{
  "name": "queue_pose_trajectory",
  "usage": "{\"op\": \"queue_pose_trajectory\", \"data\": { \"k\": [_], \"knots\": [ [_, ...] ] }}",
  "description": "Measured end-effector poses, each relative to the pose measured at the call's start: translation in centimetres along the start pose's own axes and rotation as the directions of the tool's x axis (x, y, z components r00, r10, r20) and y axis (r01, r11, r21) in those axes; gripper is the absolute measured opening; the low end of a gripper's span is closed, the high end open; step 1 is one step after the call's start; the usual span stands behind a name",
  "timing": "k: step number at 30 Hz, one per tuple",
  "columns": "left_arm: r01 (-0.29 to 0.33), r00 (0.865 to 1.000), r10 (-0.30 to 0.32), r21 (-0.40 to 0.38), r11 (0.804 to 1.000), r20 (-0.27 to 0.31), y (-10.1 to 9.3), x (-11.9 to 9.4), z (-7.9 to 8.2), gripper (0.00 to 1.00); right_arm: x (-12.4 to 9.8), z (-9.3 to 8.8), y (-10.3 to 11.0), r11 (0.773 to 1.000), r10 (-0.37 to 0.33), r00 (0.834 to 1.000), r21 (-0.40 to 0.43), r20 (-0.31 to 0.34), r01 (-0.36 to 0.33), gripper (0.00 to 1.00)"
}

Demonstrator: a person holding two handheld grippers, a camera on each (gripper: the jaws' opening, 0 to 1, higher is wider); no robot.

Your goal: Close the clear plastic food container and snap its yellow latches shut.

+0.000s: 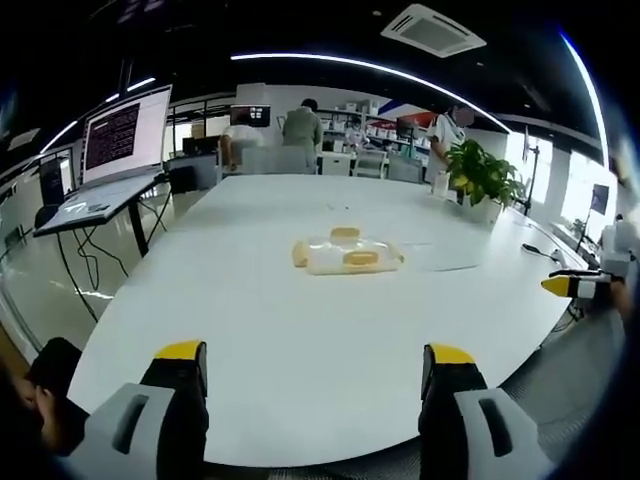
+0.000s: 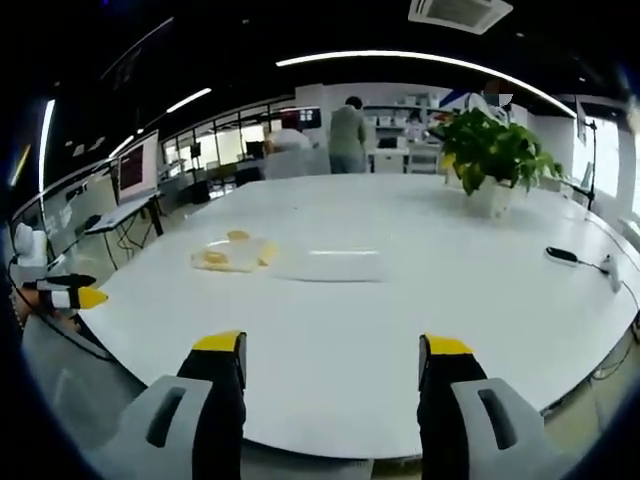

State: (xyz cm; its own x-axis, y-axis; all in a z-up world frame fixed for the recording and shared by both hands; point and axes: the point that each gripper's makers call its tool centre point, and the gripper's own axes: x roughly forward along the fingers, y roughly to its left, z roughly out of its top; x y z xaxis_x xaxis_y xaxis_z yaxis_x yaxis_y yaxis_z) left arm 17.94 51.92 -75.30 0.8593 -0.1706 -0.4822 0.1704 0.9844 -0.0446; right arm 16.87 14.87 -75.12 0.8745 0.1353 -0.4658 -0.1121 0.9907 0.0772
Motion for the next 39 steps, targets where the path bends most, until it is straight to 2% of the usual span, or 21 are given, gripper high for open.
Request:
{"op": "queue_pose_trajectory", "data": {
  "k": [3, 6, 9, 13, 17, 20, 21, 22, 23, 26, 27, 29, 31, 33, 35, 39],
  "knots": [
    [0.012, 1.0, -0.012, 0.004, 1.0, -0.012, -0.2, 0.1, -0.2, 0.82, 0.1, -0.5, 0.1, 1.0, 0.002, 1.0, -0.021, -0.031, -0.002, 0.66],
    [0.025, 0.999, -0.025, -0.004, 1.0, 0.033, -0.3, -0.1, 0.5, 0.83, 0.0, -0.4, 0.1, 1.0, 0.005, 1.0, -0.017, -0.023, -0.005, 0.66],
    [0.048, 0.999, -0.048, 0.001, 0.999, 0.02, -0.7, 0.0, 0.3, 0.83, -0.1, -0.2, -0.1, 1.0, -0.002, 1.0, -0.012, -0.013, 0.002, 0.66],
    [0.058, 0.997, -0.058, -0.003, 0.998, 0.041, -0.7, 0.0, 0.6, 0.82, -0.2, -0.1, -0.2, 1.0, -0.016, 1.0, 0.001, 0.0, 0.016, 0.66],
    [0.099, 0.995, -0.099, 0.005, 0.995, 0.026, -1.2, 0.0, 0.2, 0.82, -0.2, 0.2, -0.1, 1.0, -0.014, 1.0, 0.02, 0.019, 0.014, 0.68],
    [0.118, 0.991, -0.119, 0.022, 0.993, 0.055, -1.4, -0.1, 0.6, 0.83, -0.3, 0.1, 0.0, 1.0, -0.017, 1.0, 0.013, 0.014, 0.017, 0.68],
    [0.122, 0.99, -0.123, 0.021, 0.992, 0.061, -1.5, -0.2, 0.7, 0.83, -0.4, 0.2, 0.0, 1.0, -0.015, 1.0, 0.014, 0.023, 0.015, 0.68],
    [0.126, 0.99, -0.127, 0.015, 0.992, 0.06, -1.5, -0.2, 0.7, 0.83, -0.5, 1.0, 0.2, 1.0, -0.009, 0.998, 0.021, 0.07, 0.007, 0.69],
    [0.13, 0.99, -0.13, 0.009, 0.991, 0.059, -1.5, -0.2, 0.6, 0.84, -0.6, 1.2, 0.2, 1.0, -0.011, 0.996, 0.03, 0.085, 0.009, 0.69],
    [0.159, 0.984, -0.159, -0.001, 0.987, 0.076, -1.9, -0.3, 0.9, 0.87, -0.6, 0.9, 0.5, 1.0, 0.009, 0.997, 0.029, 0.071, -0.011, 0.72],
    [0.162, 0.984, -0.162, 0.006, 0.987, 0.075, -2.0, -0.3, 0.9, 0.87, -0.5, 1.0, 1.0, 0.999, 0.033, 0.997, 0.003, 0.067, -0.034, 0.73],
    [0.173, 0.984, -0.174, 0.033, 0.984, 0.036, -2.1, -0.2, 0.4, 0.89, -0.6, 1.5, 1.4, 0.998, 0.037, 0.996, -0.059, 0.075, -0.033, 0.72],
    [0.174, 0.984, -0.175, 0.047, 0.984, 0.034, -1.8, 0.0, 0.5, 0.92, -0.5, 1.5, 1.6, 0.991, 0.047, 0.997, -0.131, 0.061, -0.039, 0.69],
    [0.171, 0.984, -0.174, 0.079, 0.982, 0.041, -1.1, 0.3, 0.9, 0.92, -0.3, 1.6, 1.8, 0.97, 0.059, 0.998, -0.238, 0.03, -0.05, 0.65],
    [0.168, 0.985, -0.171, 0.082, 0.982, 0.038, -0.1, 1.0, 1.2, 0.93, 0.1, 2.7, 1.6, 0.954, 0.058, 0.997, -0.298, 0.057, -0.038, 0.62],
    [0.181, 0.982, -0.185, 0.085, 0.98, 0.04, 1.1, 2.6, 2.4, 0.96, 0.9, 4.4, 2.3, 0.929, 0.111, 0.992, -0.362, 0.057, -0.083, 0.63]
  ]
}}
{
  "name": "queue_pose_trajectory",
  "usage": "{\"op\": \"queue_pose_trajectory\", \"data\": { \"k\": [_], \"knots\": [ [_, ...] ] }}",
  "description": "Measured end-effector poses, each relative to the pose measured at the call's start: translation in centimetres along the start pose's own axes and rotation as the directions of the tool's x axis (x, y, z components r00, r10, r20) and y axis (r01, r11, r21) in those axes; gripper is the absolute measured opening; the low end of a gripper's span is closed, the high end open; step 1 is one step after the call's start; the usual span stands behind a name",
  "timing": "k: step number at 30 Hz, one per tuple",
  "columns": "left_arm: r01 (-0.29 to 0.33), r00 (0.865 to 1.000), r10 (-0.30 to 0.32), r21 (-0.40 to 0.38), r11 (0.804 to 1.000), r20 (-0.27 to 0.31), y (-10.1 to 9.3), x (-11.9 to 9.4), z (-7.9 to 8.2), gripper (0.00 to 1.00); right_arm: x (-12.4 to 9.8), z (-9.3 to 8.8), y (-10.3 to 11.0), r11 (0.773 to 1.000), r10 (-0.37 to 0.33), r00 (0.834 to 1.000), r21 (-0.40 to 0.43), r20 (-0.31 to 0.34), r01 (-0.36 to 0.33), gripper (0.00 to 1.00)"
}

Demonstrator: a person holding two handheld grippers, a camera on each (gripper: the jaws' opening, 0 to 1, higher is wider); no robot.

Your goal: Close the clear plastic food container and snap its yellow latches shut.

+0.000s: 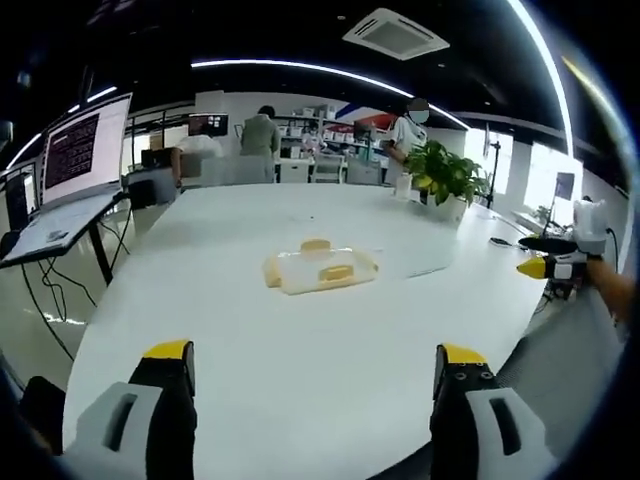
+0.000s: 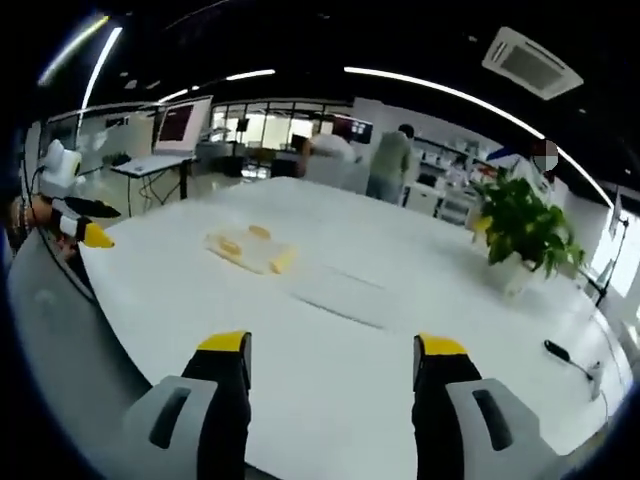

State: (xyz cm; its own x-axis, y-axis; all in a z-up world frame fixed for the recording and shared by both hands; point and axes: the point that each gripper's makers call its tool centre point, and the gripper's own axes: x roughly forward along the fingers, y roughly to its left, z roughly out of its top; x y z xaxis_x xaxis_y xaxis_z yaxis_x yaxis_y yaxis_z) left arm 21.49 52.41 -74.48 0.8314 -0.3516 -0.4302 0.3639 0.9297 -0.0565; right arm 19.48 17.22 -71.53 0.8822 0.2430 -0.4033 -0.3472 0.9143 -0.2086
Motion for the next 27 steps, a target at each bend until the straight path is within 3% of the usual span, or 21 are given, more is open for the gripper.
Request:
{"op": "queue_pose_trajectory", "data": {
  "k": [2, 5, 11, 14, 17, 21, 27],
  "knots": [
    [0.001, 1.0, -0.002, 0.086, 0.996, 0.015, 0.7, 0.8, 1.0, 0.96, 1.0, 1.1, 0.2, 0.998, 0.037, 0.999, -0.041, 0.003, -0.036, 0.63],
    [0.033, 0.999, -0.031, 0.2, 0.979, -0.012, 1.3, 2.3, 2.0, 0.96, 3.0, 3.0, 0.7, 0.987, 0.095, 0.995, -0.134, 0.019, -0.092, 0.63],
    [0.046, 0.999, -0.042, 0.295, 0.954, -0.021, 2.6, 4.9, 4.2, 0.96, 6.7, 5.4, 1.7, 0.953, 0.179, 0.984, -0.252, 0.009, -0.171, 0.63],
    [0.05, 0.999, -0.039, 0.387, 0.921, -0.037, 3.3, 6.7, 5.2, 0.95, 8.9, 6.3, 2.2, 0.93, 0.216, 0.976, -0.304, -0.003, -0.207, 0.62],
    [0.059, 0.998, -0.045, 0.429, 0.901, -0.043, 3.6, 8.3, 5.9, 0.93, 10.8, 6.8, 2.7, 0.911, 0.252, 0.968, -0.332, -0.019, -0.244, 0.62],
    [0.096, 0.994, -0.057, 0.461, 0.882, -0.098, 3.8, 10.7, 6.0, 0.94, 13.3, 7.6, 3.2, 0.887, 0.294, 0.955, -0.365, -0.026, -0.283, 0.6],
    [0.14, 0.987, -0.072, 0.547, 0.826, -0.144, 4.0, 13.7, 6.6, 0.93, 16.5, 8.0, 3.5, 0.84, 0.34, 0.938, -0.426, -0.067, -0.335, 0.59]
  ]
}}
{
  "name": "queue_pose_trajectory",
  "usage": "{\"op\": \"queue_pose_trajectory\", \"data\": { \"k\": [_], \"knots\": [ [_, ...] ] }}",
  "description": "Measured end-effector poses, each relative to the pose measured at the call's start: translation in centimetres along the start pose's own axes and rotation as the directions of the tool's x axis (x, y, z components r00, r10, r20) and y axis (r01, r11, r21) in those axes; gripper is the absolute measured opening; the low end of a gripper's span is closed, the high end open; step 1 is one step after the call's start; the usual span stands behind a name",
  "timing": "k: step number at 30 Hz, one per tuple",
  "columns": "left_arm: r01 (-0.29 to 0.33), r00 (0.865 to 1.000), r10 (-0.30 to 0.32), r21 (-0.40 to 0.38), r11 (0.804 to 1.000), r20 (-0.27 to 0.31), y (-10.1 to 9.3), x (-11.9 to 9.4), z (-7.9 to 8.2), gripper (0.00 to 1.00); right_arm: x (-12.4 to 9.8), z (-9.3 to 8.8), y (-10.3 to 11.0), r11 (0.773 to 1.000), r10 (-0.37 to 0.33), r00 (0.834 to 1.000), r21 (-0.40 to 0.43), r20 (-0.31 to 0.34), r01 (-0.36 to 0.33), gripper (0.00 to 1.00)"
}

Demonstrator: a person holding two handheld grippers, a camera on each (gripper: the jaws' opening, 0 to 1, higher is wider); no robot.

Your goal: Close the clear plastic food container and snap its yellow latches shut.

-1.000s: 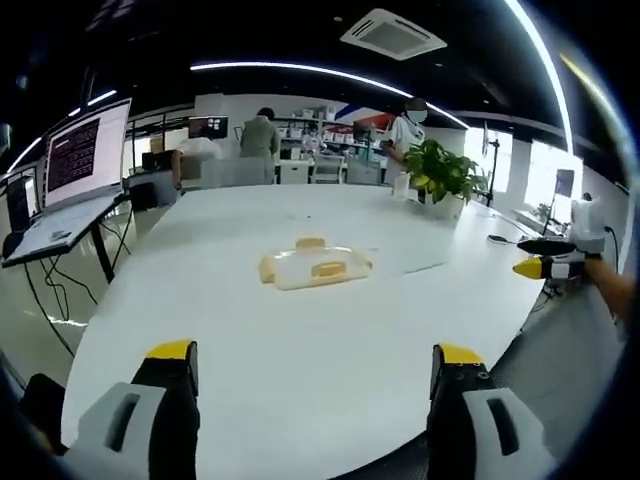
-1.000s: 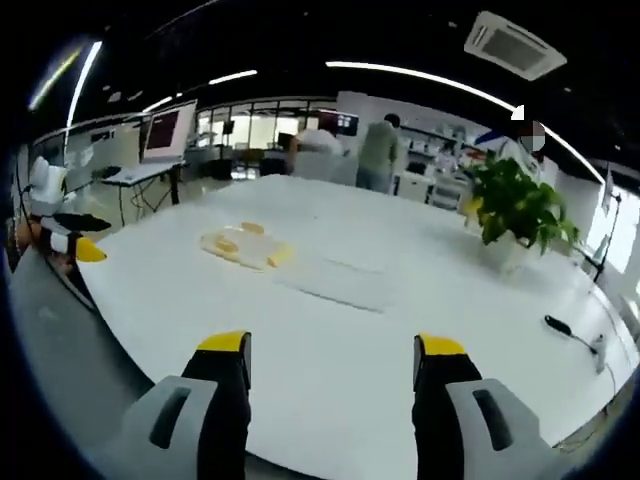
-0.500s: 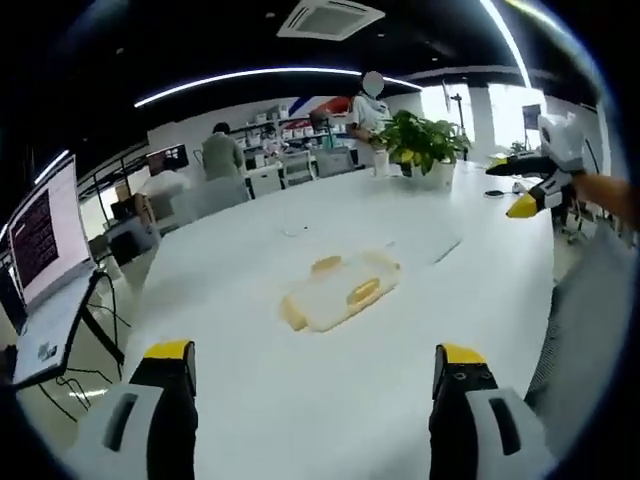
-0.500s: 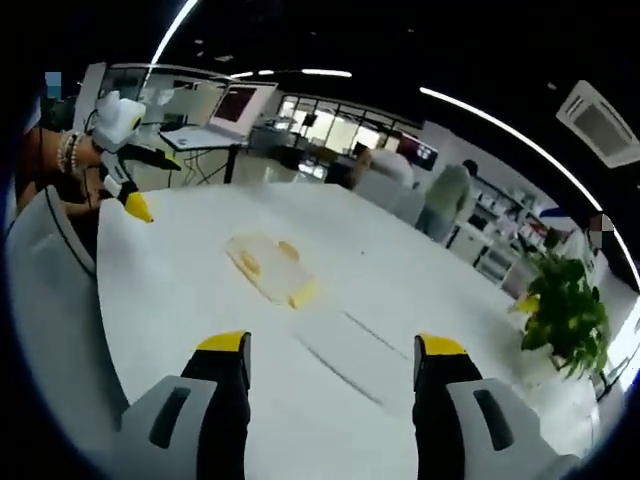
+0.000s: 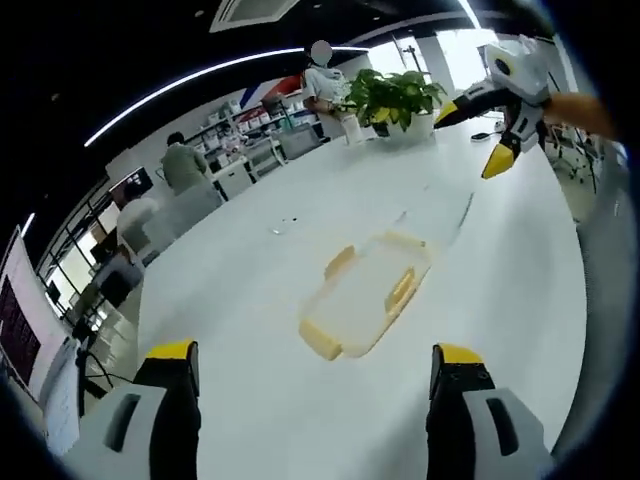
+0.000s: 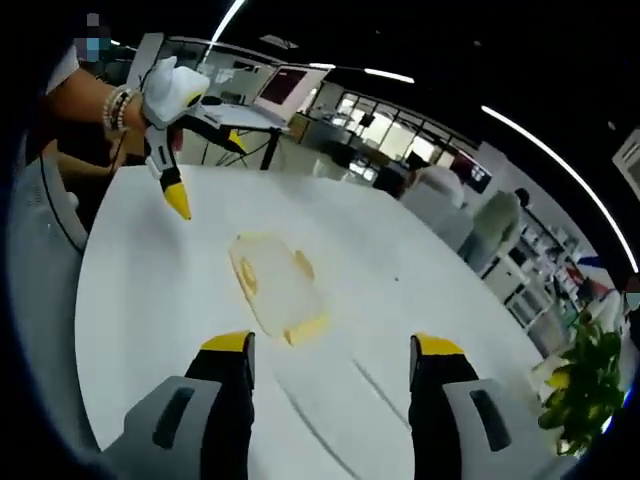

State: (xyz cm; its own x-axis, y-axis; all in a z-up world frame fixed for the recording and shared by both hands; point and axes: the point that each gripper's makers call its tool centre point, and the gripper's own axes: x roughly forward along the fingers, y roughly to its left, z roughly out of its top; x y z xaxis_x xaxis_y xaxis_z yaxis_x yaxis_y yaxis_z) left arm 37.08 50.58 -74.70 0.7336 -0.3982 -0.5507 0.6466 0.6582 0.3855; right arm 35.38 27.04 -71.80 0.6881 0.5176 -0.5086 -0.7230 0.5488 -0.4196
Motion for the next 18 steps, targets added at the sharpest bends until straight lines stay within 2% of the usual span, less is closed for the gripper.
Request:
{"op": "queue_pose_trajectory", "data": {
  "k": [7, 11, 18],
  "knots": [
    [0.05, 0.997, -0.043, 0.129, 0.99, -0.056, 1.3, 3.6, -0.3, 0.9, 3.6, -0.5, -0.3, 0.992, 0.092, 0.995, -0.088, -0.047, -0.095, 0.59],
    [0.078, 0.993, -0.063, 0.167, 0.983, -0.096, 2.1, 5.2, -0.7, 0.9, 5.5, -0.8, -0.6, 0.978, 0.122, 0.989, -0.16, -0.088, -0.135, 0.59],
    [0.102, 0.989, -0.075, 0.227, 0.969, -0.126, 2.7, 7.3, -1.0, 0.89, 8.3, -1.6, -0.2, 0.953, 0.187, 0.973, -0.214, -0.138, -0.214, 0.59]
  ]
}}
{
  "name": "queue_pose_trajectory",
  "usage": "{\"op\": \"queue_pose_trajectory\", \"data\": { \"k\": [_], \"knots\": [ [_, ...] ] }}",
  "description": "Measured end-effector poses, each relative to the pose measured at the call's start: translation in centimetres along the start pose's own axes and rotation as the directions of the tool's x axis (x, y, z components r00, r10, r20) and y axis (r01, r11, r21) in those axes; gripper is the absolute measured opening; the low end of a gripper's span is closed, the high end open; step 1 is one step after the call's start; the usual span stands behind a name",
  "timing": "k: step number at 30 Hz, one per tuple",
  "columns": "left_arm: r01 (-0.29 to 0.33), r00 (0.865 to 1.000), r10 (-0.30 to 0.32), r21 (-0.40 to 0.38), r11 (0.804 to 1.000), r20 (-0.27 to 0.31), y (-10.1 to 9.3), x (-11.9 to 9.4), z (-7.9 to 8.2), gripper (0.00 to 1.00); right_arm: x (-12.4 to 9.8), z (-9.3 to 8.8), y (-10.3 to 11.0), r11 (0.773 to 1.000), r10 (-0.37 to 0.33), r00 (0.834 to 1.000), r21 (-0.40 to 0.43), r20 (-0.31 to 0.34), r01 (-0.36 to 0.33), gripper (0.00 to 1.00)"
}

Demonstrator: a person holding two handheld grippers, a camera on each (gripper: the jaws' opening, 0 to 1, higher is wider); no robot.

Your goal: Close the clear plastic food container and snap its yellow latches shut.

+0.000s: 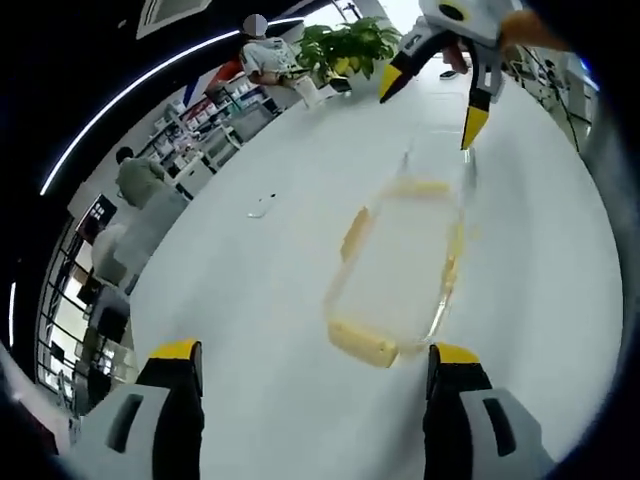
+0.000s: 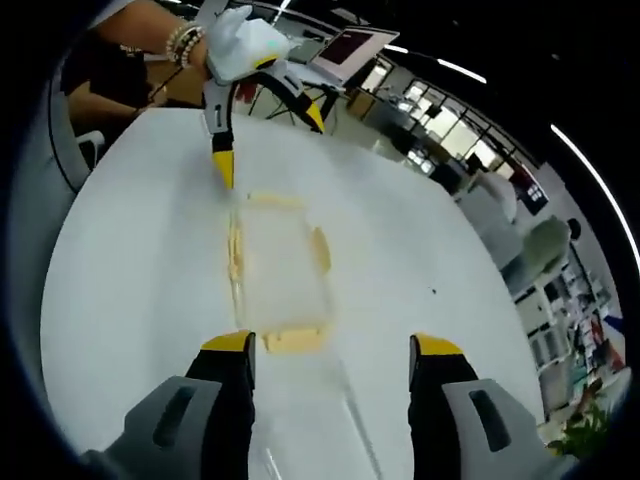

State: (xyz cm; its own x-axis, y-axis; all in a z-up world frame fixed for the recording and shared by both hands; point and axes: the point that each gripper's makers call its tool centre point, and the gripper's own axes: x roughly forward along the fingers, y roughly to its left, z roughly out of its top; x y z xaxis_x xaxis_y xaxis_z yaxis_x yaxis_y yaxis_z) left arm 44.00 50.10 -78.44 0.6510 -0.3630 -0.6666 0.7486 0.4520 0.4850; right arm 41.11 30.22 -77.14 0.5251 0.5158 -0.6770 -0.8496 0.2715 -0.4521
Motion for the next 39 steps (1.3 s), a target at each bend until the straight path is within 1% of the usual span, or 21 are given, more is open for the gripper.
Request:
{"op": "queue_pose_trajectory", "data": {
  "k": [2, 5, 6, 8, 14, 18, 19, 20, 22, 24, 25, 26, 27, 30, 31, 33, 35, 37, 38, 39],
  "knots": [
    [0.015, 1.0, -0.014, 0.037, 0.999, -0.014, 0.0, 0.6, -0.1, 0.89, 0.9, -0.1, 0.2, 0.999, 0.026, 1.0, -0.029, -0.012, -0.026, 0.59],
    [0.038, 0.999, -0.036, 0.083, 0.996, -0.026, 0.1, 1.4, -0.2, 0.89, 2.0, -0.4, 0.7, 0.996, 0.081, 0.996, -0.046, -0.029, -0.082, 0.59],
    [0.043, 0.999, -0.041, 0.097, 0.994, -0.029, 0.2, 1.7, -0.1, 0.88, 2.5, -0.7, 0.8, 0.993, 0.096, 0.994, -0.062, -0.048, -0.099, 0.59],
    [0.045, 0.999, -0.042, 0.107, 0.993, -0.032, 0.4, 2.0, -0.1, 0.88, 3.1, -0.9, 0.8, 0.989, 0.109, 0.992, -0.091, -0.068, -0.115, 0.6],
    [0.063, 0.998, -0.059, 0.126, 0.99, -0.035, 0.8, 2.7, 0.2, 0.87, 4.2, -1.6, 1.0, 0.98, 0.147, 0.983, -0.118, -0.114, -0.16, 0.62],
    [0.092, 0.995, -0.087, 0.129, 0.987, -0.043, 0.6, 2.9, 0.1, 0.85, 4.9, -2.1, 1.4, 0.968, 0.18, 0.972, -0.15, -0.154, -0.203, 0.61],
    [0.099, 0.995, -0.094, 0.13, 0.987, -0.044, 0.6, 3.0, 0.1, 0.85, 5.0, -2.1, 1.5, 0.967, 0.183, 0.971, -0.151, -0.156, -0.207, 0.6],
    [0.105, 0.994, -0.1, 0.131, 0.986, -0.046, 0.6, 3.0, 0.0, 0.85, 5.3, -2.3, 1.6, 0.962, 0.199, 0.966, -0.152, -0.167, -0.225, 0.59],
    [0.111, 0.992, -0.101, 0.161, 0.981, -0.069, 0.7, 3.0, -0.3, 0.85, 5.6, -2.3, 1.6, 0.958, 0.21, 0.961, -0.157, -0.179, -0.238, 0.58],
    [0.115, 0.992, -0.105, 0.169, 0.979, -0.07, 0.7, 3.1, -0.5, 0.85, 6.1, -2.2, 1.5, 0.955, 0.218, 0.958, -0.161, -0.185, -0.248, 0.59],
    [0.123, 0.991, -0.112, 0.17, 0.978, -0.074, 0.6, 3.2, -0.6, 0.85, 6.2, -2.3, 1.5, 0.953, 0.227, 0.955, -0.157, -0.19, -0.258, 0.59],
    [0.138, 0.988, -0.124, 0.17, 0.976, -0.088, 0.4, 3.3, -0.9, 0.85, 6.3, -2.4, 1.8, 0.948, 0.248, 0.947, -0.148, -0.202, -0.28, 0.58],
    [0.143, 0.987, -0.128, 0.17, 0.975, -0.092, 0.4, 3.4, -1.1, 0.85, 6.4, -2.2, 1.8, 0.947, 0.261, 0.946, -0.139, -0.191, -0.289, 0.57],
    [0.155, 0.985, -0.14, 0.179, 0.972, -0.097, 0.1, 3.6, -1.2, 0.85, 6.4, -2.1, 1.8, 0.94, 0.273, 0.941, -0.151, -0.201, -0.305, 0.56],
    [0.159, 0.985, -0.143, 0.182, 0.97, -0.096, 0.0, 3.7, -1.2, 0.85, 6.4, -2.2, 1.9, 0.937, 0.284, 0.937, -0.149, -0.204, -0.317, 0.55],
    [0.198, 0.978, -0.183, 0.178, 0.964, -0.1, -0.6, 3.8, -1.1, 0.85, 6.3, -2.3, 2.6, 0.924, 0.331, 0.921, -0.128, -0.207, -0.361, 0.48],
    [0.209, 0.976, -0.194, 0.175, 0.962, -0.098, -0.8, 3.9, -0.9, 0.85, 6.1, -2.5, 3.2, 0.912, 0.379, 0.903, -0.086, -0.203, -0.402, 0.42],
    [0.225, 0.973, -0.209, 0.193, 0.955, -0.099, -0.8, 4.2, -0.8, 0.85, 6.1, -2.6, 3.1, 0.909, 0.386, 0.9, -0.085, -0.201, -0.409, 0.39],
    [0.227, 0.972, -0.211, 0.193, 0.955, -0.101, -0.8, 4.2, -0.7, 0.86, 6.2, -2.6, 3.0, 0.906, 0.392, 0.899, -0.087, -0.197, -0.414, 0.39],
    [0.243, 0.968, -0.225, 0.191, 0.951, -0.109, -0.8, 4.3, -0.7, 0.86, 6.3, -2.6, 3.0, 0.905, 0.397, 0.896, -0.08, -0.197, -0.419, 0.4]
  ]
}}
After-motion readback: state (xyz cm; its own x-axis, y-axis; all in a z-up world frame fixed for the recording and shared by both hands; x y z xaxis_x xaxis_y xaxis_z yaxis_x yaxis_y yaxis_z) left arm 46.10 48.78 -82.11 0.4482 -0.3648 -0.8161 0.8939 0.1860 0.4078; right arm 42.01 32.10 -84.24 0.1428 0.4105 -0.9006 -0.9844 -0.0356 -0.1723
